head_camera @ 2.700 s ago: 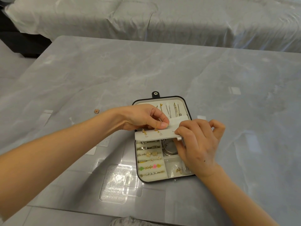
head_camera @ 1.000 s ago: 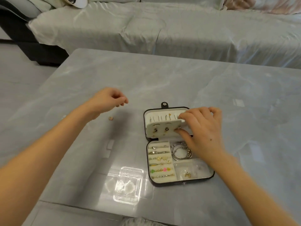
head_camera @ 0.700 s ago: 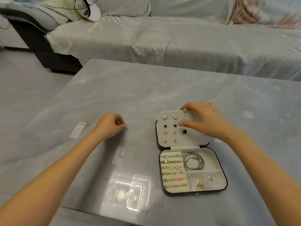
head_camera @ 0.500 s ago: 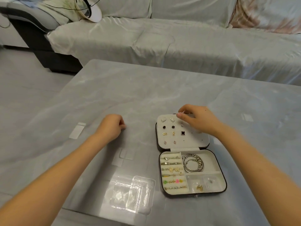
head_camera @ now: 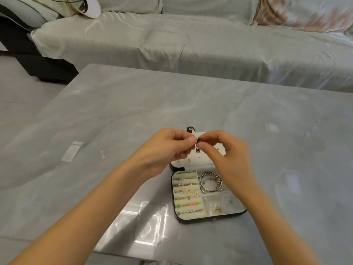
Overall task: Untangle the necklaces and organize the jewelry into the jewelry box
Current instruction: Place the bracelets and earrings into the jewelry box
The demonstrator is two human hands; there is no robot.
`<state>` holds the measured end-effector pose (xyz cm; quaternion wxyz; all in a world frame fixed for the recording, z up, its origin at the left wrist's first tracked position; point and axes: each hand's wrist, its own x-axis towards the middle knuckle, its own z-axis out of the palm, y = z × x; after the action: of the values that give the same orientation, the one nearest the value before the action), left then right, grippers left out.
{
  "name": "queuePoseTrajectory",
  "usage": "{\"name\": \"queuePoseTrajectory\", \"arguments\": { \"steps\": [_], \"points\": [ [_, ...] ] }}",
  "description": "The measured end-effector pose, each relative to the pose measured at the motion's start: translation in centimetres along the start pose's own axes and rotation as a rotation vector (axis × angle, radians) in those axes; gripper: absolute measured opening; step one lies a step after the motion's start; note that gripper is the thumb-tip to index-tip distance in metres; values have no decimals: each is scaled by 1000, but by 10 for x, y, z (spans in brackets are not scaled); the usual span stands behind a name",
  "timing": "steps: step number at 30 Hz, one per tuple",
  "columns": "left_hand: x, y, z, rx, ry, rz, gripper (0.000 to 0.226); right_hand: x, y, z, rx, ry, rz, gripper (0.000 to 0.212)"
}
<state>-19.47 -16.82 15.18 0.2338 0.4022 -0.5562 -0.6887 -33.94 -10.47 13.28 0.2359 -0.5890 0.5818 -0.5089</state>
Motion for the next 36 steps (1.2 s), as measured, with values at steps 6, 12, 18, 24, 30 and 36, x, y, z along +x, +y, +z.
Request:
{"name": "queuePoseTrajectory", "arguments": {
  "steps": [6,12,18,24,30,36],
  "points": [
    [10,6,12,46,-176,-86,16,0,3,-26,19,-154,29,23],
    [18,8,12,194,-285,-182,22,0,6,-40,205,-362,243,14],
    [39,12,-17,28,77,-129,16,16,28,-48,132,-186,387,11],
    [54,-1,-20,-90,201,-181,13,45,65,-32,-353,-297,407,9],
    [65,-8,-23,-263,233,-168,11,61,72,-28,-528,-403,435,6],
    [66,-15,-34,-358,259,-147,7,69,72,-30,-461,-517,497,16]
  ]
}}
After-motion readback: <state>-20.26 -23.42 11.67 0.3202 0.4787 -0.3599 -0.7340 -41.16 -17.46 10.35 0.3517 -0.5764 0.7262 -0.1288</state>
